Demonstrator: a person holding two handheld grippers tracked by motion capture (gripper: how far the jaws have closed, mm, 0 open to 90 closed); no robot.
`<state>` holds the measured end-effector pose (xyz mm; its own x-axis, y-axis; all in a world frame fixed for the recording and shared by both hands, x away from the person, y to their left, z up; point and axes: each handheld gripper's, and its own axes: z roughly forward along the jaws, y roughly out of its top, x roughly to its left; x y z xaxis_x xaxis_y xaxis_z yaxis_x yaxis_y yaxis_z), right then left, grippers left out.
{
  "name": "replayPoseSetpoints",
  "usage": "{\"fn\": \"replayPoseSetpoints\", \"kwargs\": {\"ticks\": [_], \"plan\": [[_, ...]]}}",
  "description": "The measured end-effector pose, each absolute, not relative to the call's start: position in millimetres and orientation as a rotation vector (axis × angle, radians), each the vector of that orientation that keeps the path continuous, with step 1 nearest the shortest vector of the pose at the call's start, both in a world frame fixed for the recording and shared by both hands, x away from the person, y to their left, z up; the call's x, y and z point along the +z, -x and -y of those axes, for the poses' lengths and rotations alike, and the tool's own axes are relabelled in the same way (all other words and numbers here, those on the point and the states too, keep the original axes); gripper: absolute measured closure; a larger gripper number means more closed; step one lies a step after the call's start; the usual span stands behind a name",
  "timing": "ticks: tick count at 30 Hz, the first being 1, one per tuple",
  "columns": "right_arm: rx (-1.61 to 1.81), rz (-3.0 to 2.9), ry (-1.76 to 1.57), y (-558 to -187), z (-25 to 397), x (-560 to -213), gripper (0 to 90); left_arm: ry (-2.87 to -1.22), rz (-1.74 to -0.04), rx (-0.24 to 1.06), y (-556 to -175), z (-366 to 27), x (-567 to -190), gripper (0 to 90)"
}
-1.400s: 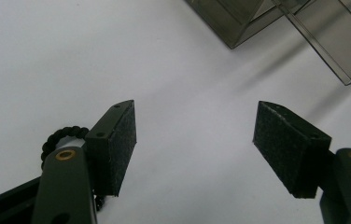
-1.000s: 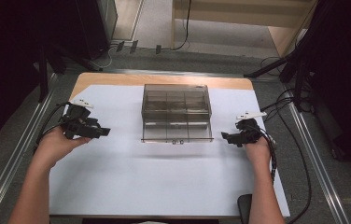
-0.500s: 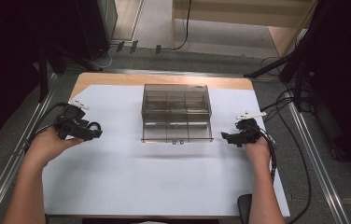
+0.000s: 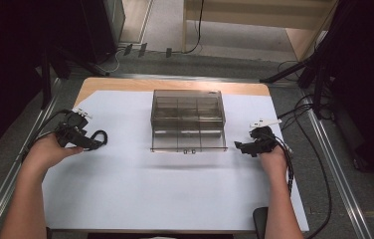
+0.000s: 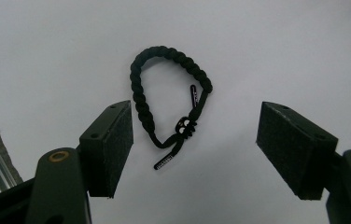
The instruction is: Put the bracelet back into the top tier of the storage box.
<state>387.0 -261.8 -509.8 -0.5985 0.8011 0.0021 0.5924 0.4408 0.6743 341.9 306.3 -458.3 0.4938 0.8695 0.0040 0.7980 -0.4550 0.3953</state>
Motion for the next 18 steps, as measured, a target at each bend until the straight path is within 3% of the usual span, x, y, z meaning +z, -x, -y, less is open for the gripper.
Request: {"fn": "replayPoseSetpoints", "kwargs": {"ticks": [8,13,18], "plan": [[0.905,-2.396,-1.183,-386,261,-510,23.5,-2.414,-1.399,0.28,-350,-306,-467,26.1],[0.896,-2.408,-1.175,-383,259,-509,22.2,-2.462,-1.448,0.292,-360,-306,-479,18.6],[0.852,-2.432,-1.151,-379,256,-510,21.9,-2.481,-1.423,0.274,-366,-303,-484,16.7]]}}
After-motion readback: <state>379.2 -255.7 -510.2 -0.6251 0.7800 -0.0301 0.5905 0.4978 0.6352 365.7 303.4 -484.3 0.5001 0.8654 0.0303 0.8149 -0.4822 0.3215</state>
